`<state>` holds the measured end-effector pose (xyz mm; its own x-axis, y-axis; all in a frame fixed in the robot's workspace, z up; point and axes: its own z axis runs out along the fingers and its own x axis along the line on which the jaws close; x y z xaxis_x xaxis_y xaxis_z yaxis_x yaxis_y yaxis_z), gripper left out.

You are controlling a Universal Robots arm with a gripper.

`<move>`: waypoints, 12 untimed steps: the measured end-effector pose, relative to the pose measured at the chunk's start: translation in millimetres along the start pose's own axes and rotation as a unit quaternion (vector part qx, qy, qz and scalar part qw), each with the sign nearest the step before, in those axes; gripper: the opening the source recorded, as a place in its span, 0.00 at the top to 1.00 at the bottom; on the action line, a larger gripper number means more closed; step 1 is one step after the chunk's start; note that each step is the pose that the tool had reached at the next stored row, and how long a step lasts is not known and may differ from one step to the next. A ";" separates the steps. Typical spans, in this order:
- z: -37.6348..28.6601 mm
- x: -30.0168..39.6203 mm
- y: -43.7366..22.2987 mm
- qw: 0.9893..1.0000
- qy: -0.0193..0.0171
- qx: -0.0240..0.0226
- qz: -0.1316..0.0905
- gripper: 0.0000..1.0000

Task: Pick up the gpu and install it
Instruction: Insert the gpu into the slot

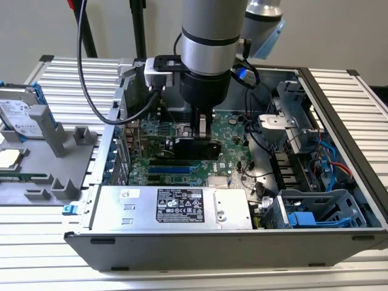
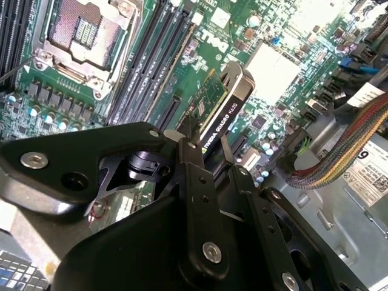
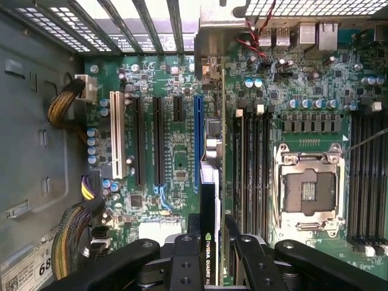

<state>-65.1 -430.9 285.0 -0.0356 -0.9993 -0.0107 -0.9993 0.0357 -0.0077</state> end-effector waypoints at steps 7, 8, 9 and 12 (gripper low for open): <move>1.8 4.8 -0.1 1.000 0.001 -0.009 0.001 1.00; 2.0 5.7 -0.2 1.000 0.001 -0.009 0.001 1.00; 2.0 6.9 -0.2 1.000 0.001 -0.009 0.001 1.00; 2.2 9.3 -0.3 1.000 0.001 -0.009 0.001 1.00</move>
<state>-65.1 -440.2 282.8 -0.0370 -0.9993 -0.0084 -0.9993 0.0369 0.0107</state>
